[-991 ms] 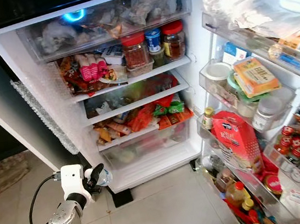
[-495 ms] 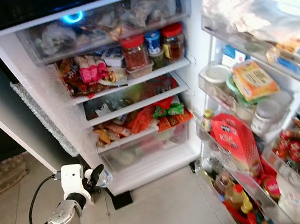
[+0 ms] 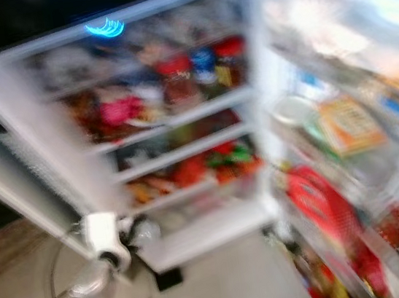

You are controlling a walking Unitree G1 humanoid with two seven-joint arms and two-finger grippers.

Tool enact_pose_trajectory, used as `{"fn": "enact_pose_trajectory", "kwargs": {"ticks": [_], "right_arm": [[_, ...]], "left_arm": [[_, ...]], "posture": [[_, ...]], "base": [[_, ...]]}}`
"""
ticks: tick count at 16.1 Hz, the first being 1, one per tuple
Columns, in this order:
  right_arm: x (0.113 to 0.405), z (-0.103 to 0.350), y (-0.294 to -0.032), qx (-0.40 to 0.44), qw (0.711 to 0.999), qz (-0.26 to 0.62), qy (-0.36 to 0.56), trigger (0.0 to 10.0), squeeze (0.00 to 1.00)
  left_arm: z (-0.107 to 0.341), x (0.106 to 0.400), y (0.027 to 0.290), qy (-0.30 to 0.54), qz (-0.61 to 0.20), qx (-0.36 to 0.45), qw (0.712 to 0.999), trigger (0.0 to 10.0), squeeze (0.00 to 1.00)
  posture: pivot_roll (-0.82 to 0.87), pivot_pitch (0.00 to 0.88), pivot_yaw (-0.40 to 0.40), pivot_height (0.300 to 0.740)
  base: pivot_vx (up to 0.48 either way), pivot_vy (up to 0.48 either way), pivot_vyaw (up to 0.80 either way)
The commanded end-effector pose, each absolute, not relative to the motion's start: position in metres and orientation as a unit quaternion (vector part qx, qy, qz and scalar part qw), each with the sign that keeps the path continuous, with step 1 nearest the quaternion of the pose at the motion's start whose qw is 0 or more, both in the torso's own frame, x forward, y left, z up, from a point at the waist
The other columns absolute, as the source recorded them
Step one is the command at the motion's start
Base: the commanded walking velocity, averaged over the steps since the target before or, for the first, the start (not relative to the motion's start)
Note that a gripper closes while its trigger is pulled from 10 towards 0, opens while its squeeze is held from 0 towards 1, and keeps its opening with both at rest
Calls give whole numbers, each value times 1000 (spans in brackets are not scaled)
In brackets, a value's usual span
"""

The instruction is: Restocking fridge

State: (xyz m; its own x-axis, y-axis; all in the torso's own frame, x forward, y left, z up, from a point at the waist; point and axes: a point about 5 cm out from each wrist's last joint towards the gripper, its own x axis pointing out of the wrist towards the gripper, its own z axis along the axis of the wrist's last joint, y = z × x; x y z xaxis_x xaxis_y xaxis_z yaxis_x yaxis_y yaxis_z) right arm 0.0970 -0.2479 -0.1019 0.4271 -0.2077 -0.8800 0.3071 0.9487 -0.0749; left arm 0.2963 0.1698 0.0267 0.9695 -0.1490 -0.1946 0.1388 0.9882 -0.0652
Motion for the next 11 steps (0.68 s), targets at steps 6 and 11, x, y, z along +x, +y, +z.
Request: {"fn": "enact_pose_trajectory", "kwargs": {"ticks": [6,11], "right_arm": [[107,-102,-238,59,851,-142,503,10000,0],[108,-102,-237,52,853,-127,503,10000,0]], "left_arm": [[24,291,190,108,-44,-22,993,10000,0],[28,298,187,108,-44,-16,993,10000,0]], "posture": [[-54,18,63,740],[-56,31,63,740]], "base": [[270,0,0],[310,0,0]]}}
